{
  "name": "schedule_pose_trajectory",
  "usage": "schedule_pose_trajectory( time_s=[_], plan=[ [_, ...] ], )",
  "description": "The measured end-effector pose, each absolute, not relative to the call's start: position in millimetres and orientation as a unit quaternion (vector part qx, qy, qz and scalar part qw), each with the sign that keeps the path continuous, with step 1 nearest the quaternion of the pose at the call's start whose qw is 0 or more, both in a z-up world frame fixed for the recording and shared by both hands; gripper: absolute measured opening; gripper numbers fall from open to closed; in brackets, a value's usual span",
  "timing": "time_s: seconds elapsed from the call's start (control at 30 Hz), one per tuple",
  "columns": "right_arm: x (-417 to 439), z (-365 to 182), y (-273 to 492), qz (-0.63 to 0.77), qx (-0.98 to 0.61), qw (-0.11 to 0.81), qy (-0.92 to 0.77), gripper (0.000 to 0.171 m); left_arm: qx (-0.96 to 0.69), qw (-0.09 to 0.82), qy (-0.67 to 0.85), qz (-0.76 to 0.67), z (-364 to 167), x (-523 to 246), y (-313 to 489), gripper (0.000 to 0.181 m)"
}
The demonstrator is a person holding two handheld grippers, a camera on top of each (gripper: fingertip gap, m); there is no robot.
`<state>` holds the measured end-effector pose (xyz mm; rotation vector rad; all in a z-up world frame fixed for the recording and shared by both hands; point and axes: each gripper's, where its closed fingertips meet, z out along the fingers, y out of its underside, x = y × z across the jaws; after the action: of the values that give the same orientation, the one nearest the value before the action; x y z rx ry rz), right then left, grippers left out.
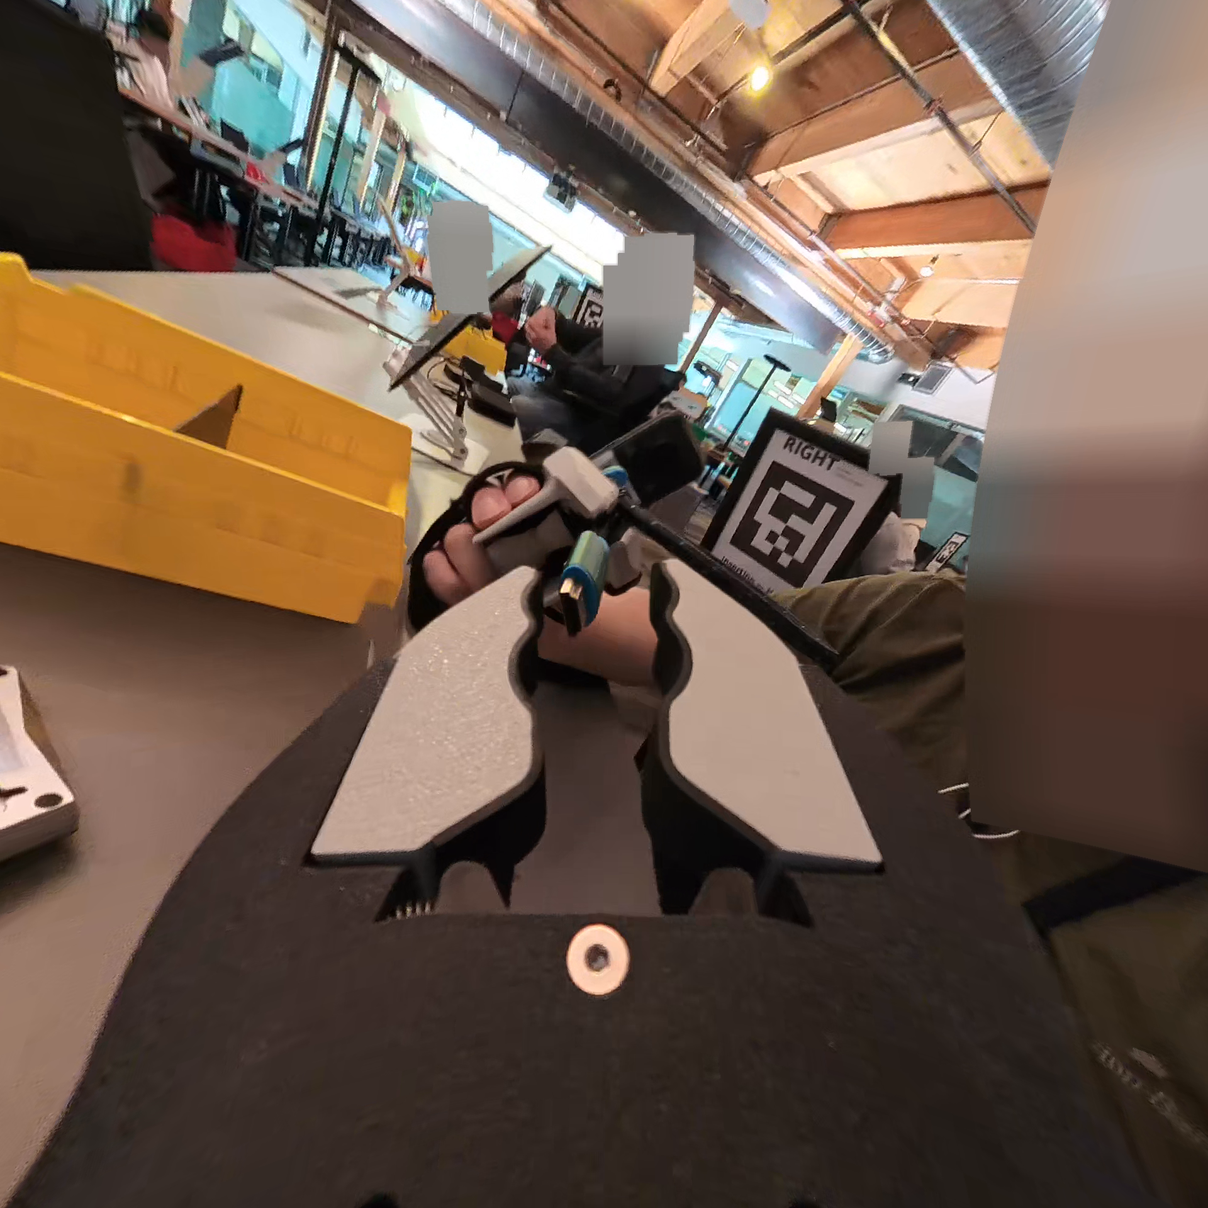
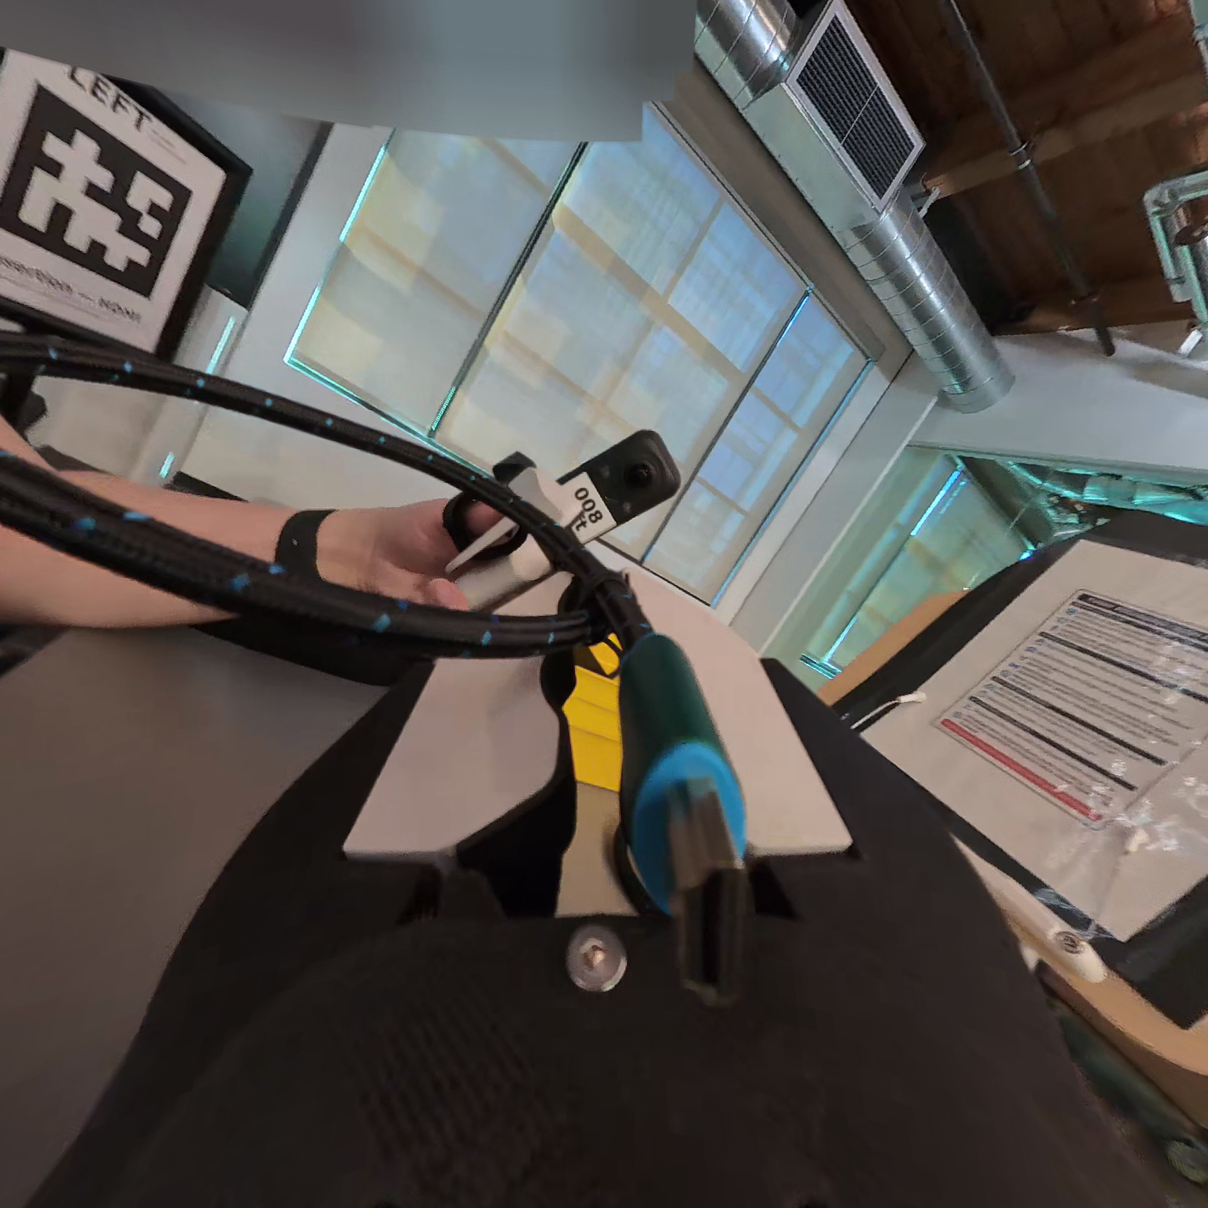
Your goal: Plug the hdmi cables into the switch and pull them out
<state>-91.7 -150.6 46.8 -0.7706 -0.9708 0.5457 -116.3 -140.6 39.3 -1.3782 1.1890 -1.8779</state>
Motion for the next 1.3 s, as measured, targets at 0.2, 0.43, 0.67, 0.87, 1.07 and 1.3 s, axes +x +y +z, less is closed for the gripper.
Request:
schedule_pose_trajectory(
  time_s=[0.2,0.43,0.67,0.87,1.07,1.3],
  plan=[
    [-94.2,44.0,-150.3,0.239,-0.356,0.780,-0.456,0.010,-0.507,0.223,0.421,-0.719,34.1,-110.0,-142.1,0.012],
    [-106.6,25.4,-146.2,0.212,-0.376,0.752,-0.498,0.026,-0.529,0.211,0.427,-0.702,23.7,-101.9,-146.4,0.012],
    [-110.6,10.5,-135.7,0.110,-0.385,0.744,-0.535,0.026,-0.559,0.178,0.430,-0.686,7.4,-94.3,-148.6,0.012],
    [-110.2,6.1,-133.6,0.108,-0.398,0.732,-0.542,0.025,-0.573,0.158,0.415,-0.689,1.5,-90.9,-146.7,0.012],
    [-110.0,1.6,-129.5,0.134,-0.426,0.715,-0.538,0.023,-0.586,0.157,0.409,-0.681,-4.9,-89.1,-142.6,0.013],
    [-109.0,-5.6,-125.8,0.129,-0.442,0.697,-0.550,0.024,-0.600,0.156,0.405,-0.672,-10.0,-88.6,-139.6,0.013]
  ],
)
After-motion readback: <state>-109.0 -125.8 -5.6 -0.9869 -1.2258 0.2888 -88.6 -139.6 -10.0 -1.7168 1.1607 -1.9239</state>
